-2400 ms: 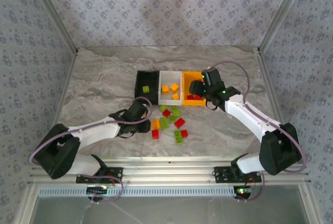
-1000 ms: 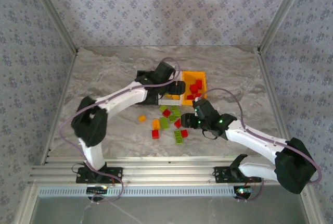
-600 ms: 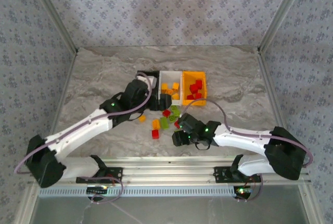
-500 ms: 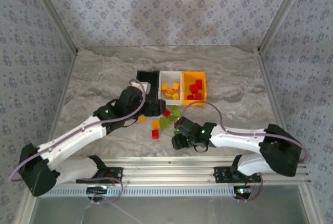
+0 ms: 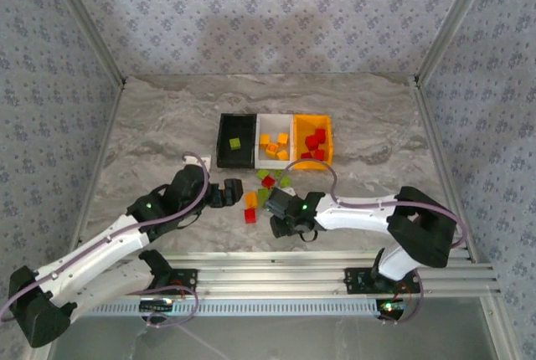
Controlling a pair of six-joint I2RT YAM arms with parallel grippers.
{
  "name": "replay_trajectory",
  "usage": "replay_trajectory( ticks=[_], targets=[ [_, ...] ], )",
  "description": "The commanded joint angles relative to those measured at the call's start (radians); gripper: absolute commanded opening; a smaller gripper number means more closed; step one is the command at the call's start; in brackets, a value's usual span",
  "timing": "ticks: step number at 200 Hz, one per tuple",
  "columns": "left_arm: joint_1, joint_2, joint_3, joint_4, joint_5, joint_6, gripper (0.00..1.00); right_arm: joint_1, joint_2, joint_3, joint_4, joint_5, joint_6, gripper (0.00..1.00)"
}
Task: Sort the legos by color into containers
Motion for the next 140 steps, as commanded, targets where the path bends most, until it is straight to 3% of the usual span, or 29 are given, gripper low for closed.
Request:
replay_trajectory(
  ticks=[1, 43, 93, 114, 140],
  targets=[
    [-0.006, -0.024, 0.001, -0.019, -0.036, -0.006, 0.99, 0.022, 0.033, 0.025, -0.094, 0.033, 0.024, 0.49],
    [-0.004, -0.027, -0.01, -0.024, -0.058, -0.003, 0.99, 0.044, -0.059, 0.008, -0.121, 0.051, 0.037, 0.28],
    [-0.003, -0.097, -0.081, -0.033, -0.108, -0.013, 0.99, 0.0, -0.216, 0.142, -0.196, 0.011, -0.089, 0.25],
    [-0.003, -0.136, -0.116, -0.041, -0.109, -0.031, 0.99, -0.079, -0.162, 0.265, -0.153, -0.053, -0.173, 0.25],
    [-0.003, -0.179, -0.136, -0.078, -0.114, -0.046, 1.0, -0.154, 0.01, 0.48, -0.097, -0.13, -0.248, 0.24]
  ],
)
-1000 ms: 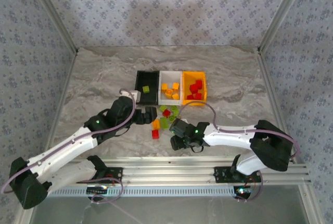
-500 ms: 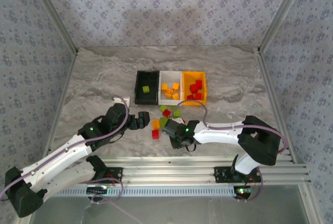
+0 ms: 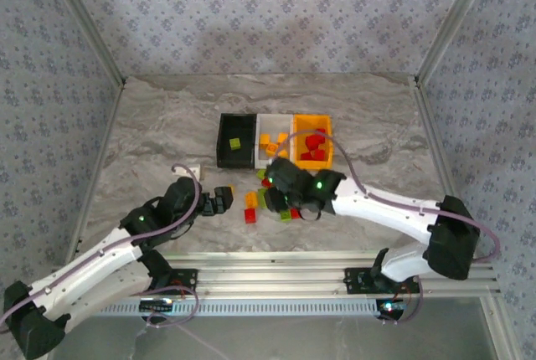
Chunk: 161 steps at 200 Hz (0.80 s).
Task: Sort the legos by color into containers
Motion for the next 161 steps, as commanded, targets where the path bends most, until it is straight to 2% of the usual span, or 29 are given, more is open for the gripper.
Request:
replay_trajectory(
  ticks=[1, 26, 52, 85, 110, 134, 161],
  targets=[
    [-0.002, -0.04, -0.015, -0.047, -0.03, -0.026, 1.0, -0.061, 0.149, 0.175, 0.051, -0.087, -0.115, 0.24],
    [0.0, -0.077, -0.039, -0.06, -0.021, -0.048, 1.0, -0.119, 0.367, 0.412, 0.051, -0.142, -0.152, 0.24],
    [0.001, -0.098, -0.064, -0.061, -0.001, -0.074, 1.0, -0.164, 0.571, 0.632, 0.024, -0.141, -0.161, 0.24],
    [0.001, -0.11, -0.077, -0.058, 0.01, -0.083, 0.99, -0.203, 0.755, 0.823, 0.003, -0.147, -0.133, 0.25],
    [0.001, -0.123, -0.085, -0.06, 0.017, -0.08, 0.99, -0.222, 0.827, 0.897, 0.017, -0.141, -0.106, 0.33],
    [0.001, -0.129, -0.091, -0.059, 0.022, -0.076, 0.99, -0.23, 0.83, 0.917, 0.065, -0.145, -0.101, 0.52],
    [0.0, -0.13, -0.089, -0.05, 0.027, -0.071, 1.0, -0.231, 0.767, 0.888, 0.098, -0.134, -0.104, 0.57]
  ],
)
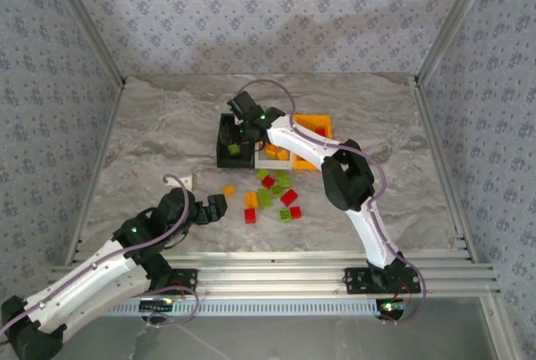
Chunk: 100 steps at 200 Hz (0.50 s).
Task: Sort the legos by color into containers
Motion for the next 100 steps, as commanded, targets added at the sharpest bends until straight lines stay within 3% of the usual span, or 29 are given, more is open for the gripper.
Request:
replay_trajectory(
  ticks=[1, 61, 100],
  targets=[
    [0.0, -0.008, -0.003, -0.003, 0.015, 0.001, 1.0, 0.001, -0.069, 0.016, 0.034, 0.0, 0.005, 0.58],
    [-0.001, 0.162, 0.067, 0.08, 0.138, 0.093, 0.99, 0.012, -0.419, -0.395, 0.191, 0.073, 0.021, 0.59],
    [-0.035, 0.347, 0.088, 0.194, 0.226, 0.096, 0.91, 0.012, -0.681, -0.737, 0.267, 0.112, 0.058, 0.6]
  ],
)
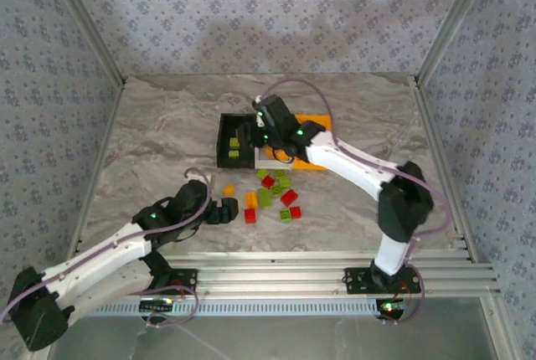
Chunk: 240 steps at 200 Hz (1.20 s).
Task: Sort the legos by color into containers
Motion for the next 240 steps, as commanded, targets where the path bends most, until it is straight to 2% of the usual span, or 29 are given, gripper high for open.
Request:
replay_trajectory(
  ticks=[1, 51, 79, 122, 153, 180, 218, 240],
  targets=[
    [-0.024, 0.086, 0.052, 0.094, 0.083, 0.028, 0.9, 0.003, -0.117, -0.165, 0.054, 0.045, 0.037, 0.6],
    [-0.115, 0.324, 0.1, 0.19, 0.111, 0.034, 0.84, 0.0, -0.37, -0.452, 0.048, 0.092, 0.068, 0.61],
    [-0.138, 0.433, 0.137, 0.214, 0.118, 0.046, 0.79, -0.006, -0.461, -0.521, 0.034, 0.118, 0.079, 0.61],
    [-0.141, 0.535, 0.18, 0.198, 0.11, 0.077, 0.63, -0.017, -0.537, -0.579, 0.023, 0.138, 0.085, 0.61],
    [-0.141, 0.547, 0.175, 0.184, 0.102, 0.08, 0.46, -0.018, -0.58, -0.625, 0.024, 0.15, 0.099, 0.62],
    [-0.141, 0.518, 0.165, 0.153, 0.102, 0.076, 0.35, -0.021, -0.619, -0.662, 0.018, 0.163, 0.11, 0.62],
    [-0.143, 0.399, 0.192, 0.087, 0.092, 0.073, 0.31, -0.024, -0.692, -0.71, -0.013, 0.191, 0.137, 0.61],
    [-0.134, 0.411, 0.285, 0.064, 0.085, 0.108, 0.29, -0.025, -0.74, -0.761, -0.025, 0.206, 0.16, 0.62]
  ],
)
